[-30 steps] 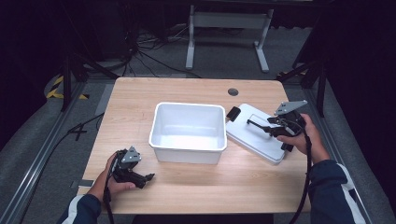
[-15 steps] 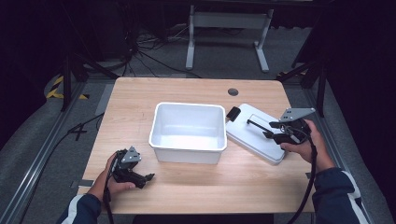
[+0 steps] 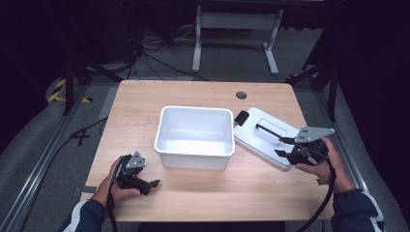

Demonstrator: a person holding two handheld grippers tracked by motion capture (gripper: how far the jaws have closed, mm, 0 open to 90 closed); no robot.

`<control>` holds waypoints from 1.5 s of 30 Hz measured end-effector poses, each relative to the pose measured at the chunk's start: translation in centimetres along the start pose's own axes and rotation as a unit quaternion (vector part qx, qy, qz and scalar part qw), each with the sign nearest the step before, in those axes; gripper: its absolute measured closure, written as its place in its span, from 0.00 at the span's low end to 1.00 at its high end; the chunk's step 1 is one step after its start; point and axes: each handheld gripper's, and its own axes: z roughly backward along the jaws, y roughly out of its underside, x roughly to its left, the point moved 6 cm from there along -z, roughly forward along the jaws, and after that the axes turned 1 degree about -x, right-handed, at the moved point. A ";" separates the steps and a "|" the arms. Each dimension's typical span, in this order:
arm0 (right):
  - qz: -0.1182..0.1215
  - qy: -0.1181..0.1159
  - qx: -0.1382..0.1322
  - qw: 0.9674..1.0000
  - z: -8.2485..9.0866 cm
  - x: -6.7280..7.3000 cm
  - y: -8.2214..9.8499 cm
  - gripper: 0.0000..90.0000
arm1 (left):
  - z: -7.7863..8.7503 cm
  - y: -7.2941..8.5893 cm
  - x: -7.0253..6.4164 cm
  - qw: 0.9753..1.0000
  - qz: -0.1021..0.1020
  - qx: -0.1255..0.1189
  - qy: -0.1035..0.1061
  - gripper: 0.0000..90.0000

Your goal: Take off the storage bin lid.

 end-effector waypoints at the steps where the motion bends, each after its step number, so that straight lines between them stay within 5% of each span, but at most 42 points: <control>1: 0.000 -0.001 -0.003 1.000 0.2 0.2 0.3 0.54 | 0.0 0.0 0.0 1.000 0.000 0.000 0.000 0.01; 12: -0.005 0.007 -0.007 1.000 1.3 2.2 4.0 0.50 | 0.0 0.0 0.0 1.000 0.000 0.000 0.000 0.01; 22: -0.049 0.013 -0.004 0.999 0.8 2.3 8.2 0.47 | 0.0 0.0 0.0 1.000 -0.001 0.000 0.000 0.00; 29: -0.108 0.004 -0.015 0.994 -0.2 2.5 11.5 0.41 | -0.1 -0.1 0.1 1.000 -0.004 -0.001 0.002 0.00; 37: -0.169 0.040 -0.004 0.985 -1.4 2.5 13.5 0.27 | -0.1 -0.1 0.1 1.000 -0.005 0.000 0.004 0.00; 45: -0.172 0.044 -0.002 0.984 -1.5 2.6 13.5 0.24 | -0.1 -0.1 0.0 1.000 -0.001 -0.004 0.000 0.00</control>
